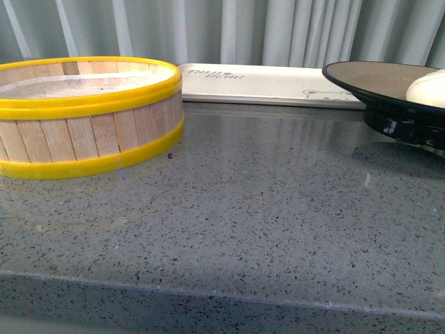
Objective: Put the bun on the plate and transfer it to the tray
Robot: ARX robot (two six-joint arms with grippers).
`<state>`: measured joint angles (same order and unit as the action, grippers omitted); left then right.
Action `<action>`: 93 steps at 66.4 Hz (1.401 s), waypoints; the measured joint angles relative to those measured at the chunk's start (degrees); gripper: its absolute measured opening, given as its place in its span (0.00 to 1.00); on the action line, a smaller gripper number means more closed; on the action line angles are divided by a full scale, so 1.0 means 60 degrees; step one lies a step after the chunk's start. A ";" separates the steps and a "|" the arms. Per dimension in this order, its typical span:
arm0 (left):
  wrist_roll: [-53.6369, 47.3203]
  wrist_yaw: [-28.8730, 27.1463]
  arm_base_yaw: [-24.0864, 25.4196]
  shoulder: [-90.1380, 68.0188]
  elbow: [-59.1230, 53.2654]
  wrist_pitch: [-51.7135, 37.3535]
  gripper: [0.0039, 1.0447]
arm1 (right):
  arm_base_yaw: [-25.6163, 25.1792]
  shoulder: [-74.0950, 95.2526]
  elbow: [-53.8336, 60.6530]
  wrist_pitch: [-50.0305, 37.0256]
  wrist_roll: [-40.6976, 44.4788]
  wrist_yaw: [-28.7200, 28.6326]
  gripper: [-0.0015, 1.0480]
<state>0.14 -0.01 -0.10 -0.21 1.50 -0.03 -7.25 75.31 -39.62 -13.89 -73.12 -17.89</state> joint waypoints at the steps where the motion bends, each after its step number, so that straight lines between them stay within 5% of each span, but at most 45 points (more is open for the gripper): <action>1: 0.0000 -0.0004 0.0000 0.0000 0.0000 0.0000 0.94 | 0.0000 0.0000 0.0000 0.0000 0.0007 0.0000 0.03; 31: 0.0000 -0.0004 0.0000 0.0000 0.0000 0.0000 0.94 | -0.0251 0.1698 -0.2907 0.0437 0.0430 -0.0229 0.03; 67: 0.0000 0.0000 0.0000 0.0000 0.0000 0.0000 0.94 | 0.0856 0.5661 -0.8040 0.1854 0.0007 -0.0084 0.03; 93: 0.0000 0.0000 0.0000 0.0000 0.0000 0.0000 0.94 | 0.0929 0.6892 -0.9245 0.2357 0.0306 0.0058 0.03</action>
<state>0.14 -0.01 -0.10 -0.21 1.50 -0.03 -1.67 116.66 -95.09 0.25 -71.29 -17.54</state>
